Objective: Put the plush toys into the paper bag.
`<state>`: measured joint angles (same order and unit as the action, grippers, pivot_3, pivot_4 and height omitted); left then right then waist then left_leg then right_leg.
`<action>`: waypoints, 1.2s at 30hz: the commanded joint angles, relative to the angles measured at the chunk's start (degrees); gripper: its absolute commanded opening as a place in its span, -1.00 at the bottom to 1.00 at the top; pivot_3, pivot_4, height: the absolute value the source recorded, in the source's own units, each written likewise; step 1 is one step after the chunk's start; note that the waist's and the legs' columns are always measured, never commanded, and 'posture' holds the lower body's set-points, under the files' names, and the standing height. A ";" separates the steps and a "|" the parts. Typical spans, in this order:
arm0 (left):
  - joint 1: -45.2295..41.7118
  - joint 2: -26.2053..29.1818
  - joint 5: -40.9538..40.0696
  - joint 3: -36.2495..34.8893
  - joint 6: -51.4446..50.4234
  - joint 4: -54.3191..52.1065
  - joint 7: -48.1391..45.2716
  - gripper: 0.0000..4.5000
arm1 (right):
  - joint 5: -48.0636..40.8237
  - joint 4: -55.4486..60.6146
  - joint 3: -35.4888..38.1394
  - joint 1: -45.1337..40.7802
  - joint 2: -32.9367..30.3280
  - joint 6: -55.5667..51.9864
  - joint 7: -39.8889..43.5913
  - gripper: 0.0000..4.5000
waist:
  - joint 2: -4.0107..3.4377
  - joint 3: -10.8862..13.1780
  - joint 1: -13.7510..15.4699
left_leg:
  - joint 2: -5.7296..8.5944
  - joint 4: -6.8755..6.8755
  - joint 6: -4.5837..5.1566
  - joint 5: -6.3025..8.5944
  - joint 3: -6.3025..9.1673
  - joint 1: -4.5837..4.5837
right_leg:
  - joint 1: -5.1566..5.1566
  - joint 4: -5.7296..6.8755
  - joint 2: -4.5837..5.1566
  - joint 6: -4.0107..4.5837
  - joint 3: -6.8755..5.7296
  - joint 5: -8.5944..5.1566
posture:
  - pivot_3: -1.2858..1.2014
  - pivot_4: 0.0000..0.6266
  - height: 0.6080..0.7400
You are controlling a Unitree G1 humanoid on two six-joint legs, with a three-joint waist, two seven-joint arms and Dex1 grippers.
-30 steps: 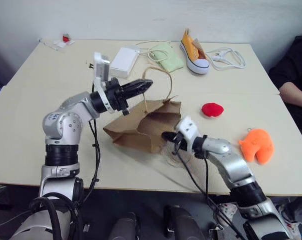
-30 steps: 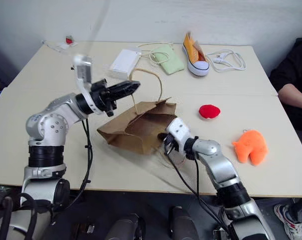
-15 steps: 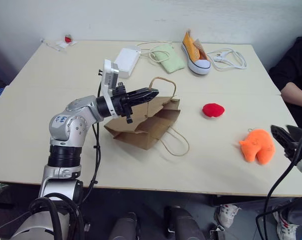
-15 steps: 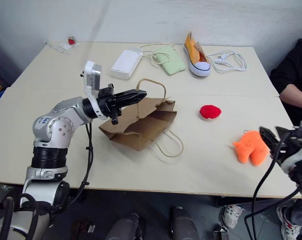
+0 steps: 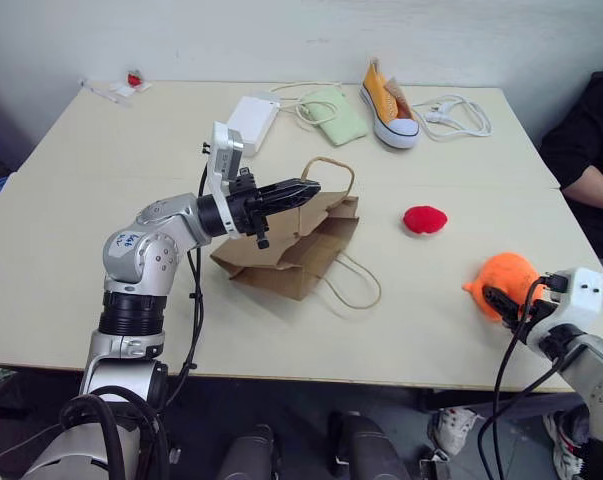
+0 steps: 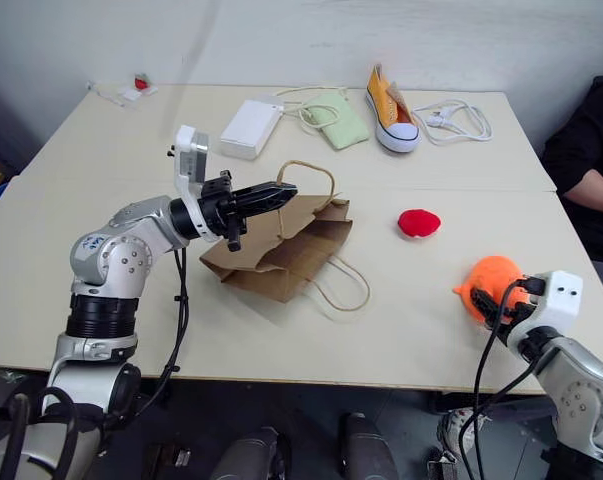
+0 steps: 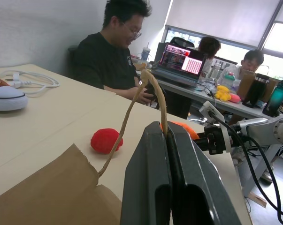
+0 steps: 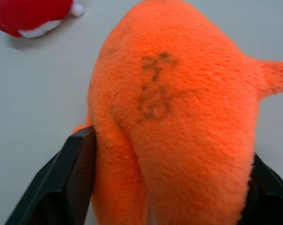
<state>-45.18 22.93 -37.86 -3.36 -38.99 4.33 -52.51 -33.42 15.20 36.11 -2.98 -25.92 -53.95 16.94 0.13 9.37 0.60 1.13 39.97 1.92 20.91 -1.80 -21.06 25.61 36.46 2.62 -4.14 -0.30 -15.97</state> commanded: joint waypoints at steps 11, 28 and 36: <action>0.11 0.74 -0.51 -0.66 0.19 -4.01 1.16 -1.00 | -9.77 14.01 -15.44 -4.28 -5.17 0.29 13.45 -0.98 | -0.01 0.01 -0.81 | -0.04 -0.03 -0.01 0.00 0.00 0.02 | 0.01 0.00 -0.04 0.00 0.01 0.00 | 0.03 -0.52 1.00; 2.36 -0.31 -1.26 1.25 -0.41 -7.77 0.25 -1.00 | 6.14 -8.35 -53.01 -38.31 -0.52 4.35 22.53 -0.98 | -0.01 0.01 -0.85 | 0.02 0.03 -0.01 0.00 0.16 -0.18 | 0.10 -0.13 0.06 0.00 -0.20 0.00 | 0.03 -0.52 1.00; 3.61 -0.39 -2.63 0.52 -1.82 -10.42 1.56 -1.00 | 7.81 -16.33 -52.13 -44.52 3.72 5.46 25.81 -0.98 | -0.01 0.01 -0.97 | 0.01 0.03 -0.01 0.00 0.20 -0.18 | 0.11 -0.10 0.06 0.01 -0.24 0.00 | 0.03 -0.52 1.00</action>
<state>-41.29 22.55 -39.15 -1.70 -40.74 -4.01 -51.16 -25.33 -0.86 -17.53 -46.00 -23.02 -49.76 41.72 0.12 9.38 -0.38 1.14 40.00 1.90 20.91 -1.60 -21.25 25.71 36.36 2.69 -4.13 -0.54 -15.98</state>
